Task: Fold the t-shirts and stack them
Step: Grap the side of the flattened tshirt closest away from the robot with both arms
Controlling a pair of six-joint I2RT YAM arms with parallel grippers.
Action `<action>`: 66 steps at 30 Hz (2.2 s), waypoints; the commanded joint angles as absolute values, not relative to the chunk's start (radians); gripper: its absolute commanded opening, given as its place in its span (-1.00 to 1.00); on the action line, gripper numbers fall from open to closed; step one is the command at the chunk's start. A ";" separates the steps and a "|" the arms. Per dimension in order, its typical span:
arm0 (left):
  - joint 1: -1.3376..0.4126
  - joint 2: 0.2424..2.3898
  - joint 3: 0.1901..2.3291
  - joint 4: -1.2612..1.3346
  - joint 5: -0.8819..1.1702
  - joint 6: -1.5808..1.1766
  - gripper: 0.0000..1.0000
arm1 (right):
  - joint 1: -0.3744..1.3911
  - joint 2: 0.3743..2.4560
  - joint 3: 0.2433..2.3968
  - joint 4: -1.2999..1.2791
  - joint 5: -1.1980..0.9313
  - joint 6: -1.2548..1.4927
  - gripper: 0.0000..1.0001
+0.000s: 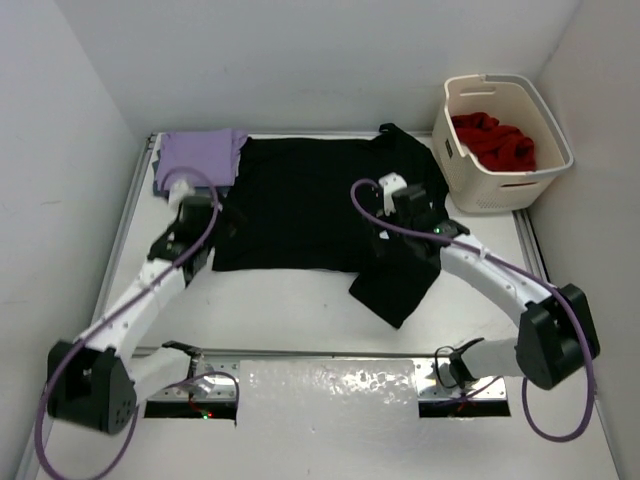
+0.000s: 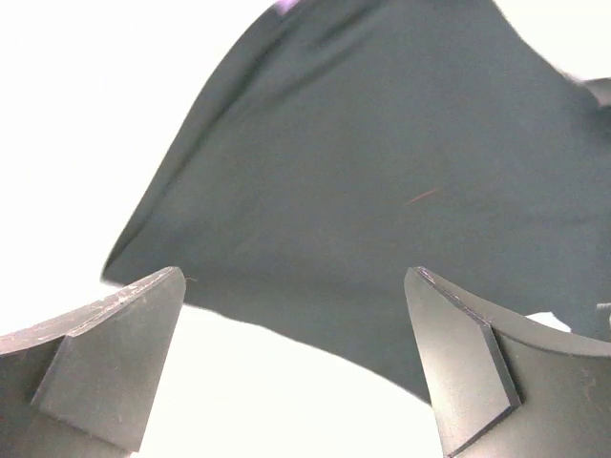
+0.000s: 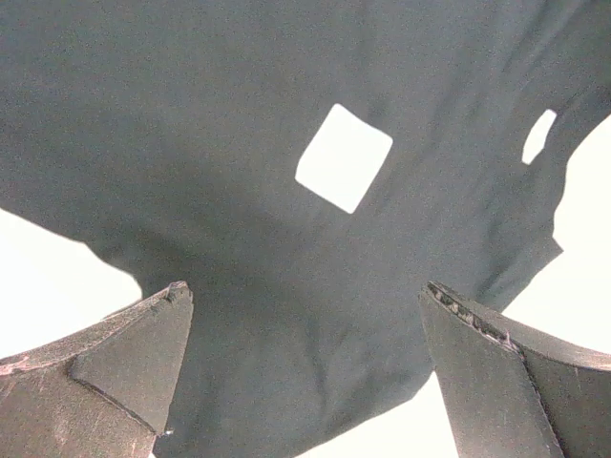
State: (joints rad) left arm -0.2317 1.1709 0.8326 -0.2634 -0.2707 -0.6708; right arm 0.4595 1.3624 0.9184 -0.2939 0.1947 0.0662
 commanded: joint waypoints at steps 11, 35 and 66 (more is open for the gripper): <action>-0.221 1.100 0.508 -0.519 -0.492 -1.025 0.99 | 0.558 1.243 0.735 -0.264 0.161 0.207 0.98; -0.176 1.423 0.560 -0.173 -0.515 -0.916 0.16 | 0.597 1.161 0.609 -0.439 0.054 0.233 0.98; -0.175 1.427 0.571 -0.192 -0.414 -0.865 -1.00 | 0.735 1.367 0.486 -0.515 0.063 0.400 -0.94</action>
